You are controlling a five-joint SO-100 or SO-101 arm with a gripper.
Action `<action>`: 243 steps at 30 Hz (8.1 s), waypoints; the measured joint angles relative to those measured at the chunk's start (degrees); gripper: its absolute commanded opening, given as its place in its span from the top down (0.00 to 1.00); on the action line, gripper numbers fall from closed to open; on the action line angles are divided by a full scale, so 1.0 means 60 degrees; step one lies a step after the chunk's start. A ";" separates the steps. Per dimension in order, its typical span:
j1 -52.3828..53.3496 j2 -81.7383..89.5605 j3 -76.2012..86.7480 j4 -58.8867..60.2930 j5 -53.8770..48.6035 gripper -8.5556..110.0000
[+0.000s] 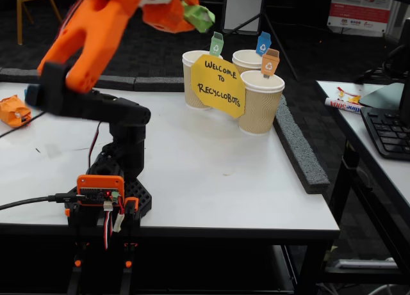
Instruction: Sort rubbish by color.
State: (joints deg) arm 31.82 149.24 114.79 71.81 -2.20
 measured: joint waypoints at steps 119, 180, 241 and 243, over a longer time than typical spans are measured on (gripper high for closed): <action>-0.0908 0.5889 0.1743 0.2593 0.0000 0.93; -1.1440 0.5259 0.3794 0.0879 0.0000 0.93; -1.0693 -1.1440 -0.1816 -0.4014 0.0000 0.65; -1.0679 -1.1689 -0.2095 -0.3999 0.0000 0.65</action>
State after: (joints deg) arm -32.26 79.10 102.22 47.81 -2.20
